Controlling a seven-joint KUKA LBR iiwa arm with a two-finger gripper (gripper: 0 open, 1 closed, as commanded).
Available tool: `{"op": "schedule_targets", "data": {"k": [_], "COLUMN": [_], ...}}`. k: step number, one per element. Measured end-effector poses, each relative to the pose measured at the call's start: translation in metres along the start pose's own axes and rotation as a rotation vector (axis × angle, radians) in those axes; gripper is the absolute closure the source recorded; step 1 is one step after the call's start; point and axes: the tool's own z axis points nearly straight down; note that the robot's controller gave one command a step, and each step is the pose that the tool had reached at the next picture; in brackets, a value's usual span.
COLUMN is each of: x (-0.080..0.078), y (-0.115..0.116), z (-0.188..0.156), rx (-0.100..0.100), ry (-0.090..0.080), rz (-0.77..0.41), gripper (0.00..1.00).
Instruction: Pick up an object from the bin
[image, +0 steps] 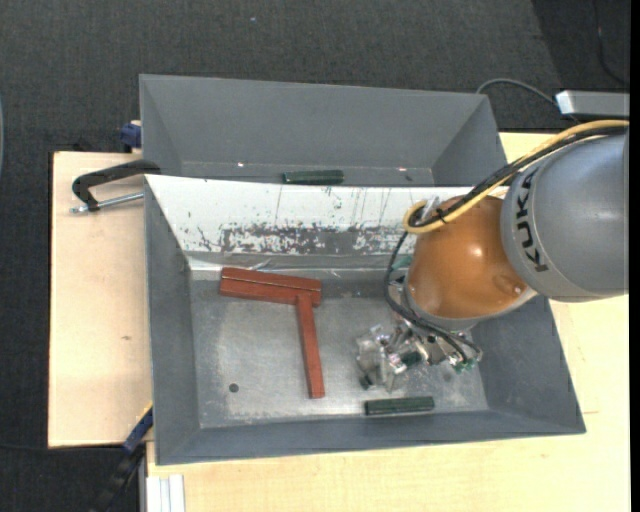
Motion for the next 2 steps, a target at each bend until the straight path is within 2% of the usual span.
{"op": "schedule_targets", "data": {"k": [1,2], "x": [0.000,-0.045], "y": [0.011,0.042], "z": [0.004,-0.043], "rx": [0.001,-0.001], "ry": [0.000,0.002], "rz": [0.020,-0.002], "gripper": [1.00,1.00]}}
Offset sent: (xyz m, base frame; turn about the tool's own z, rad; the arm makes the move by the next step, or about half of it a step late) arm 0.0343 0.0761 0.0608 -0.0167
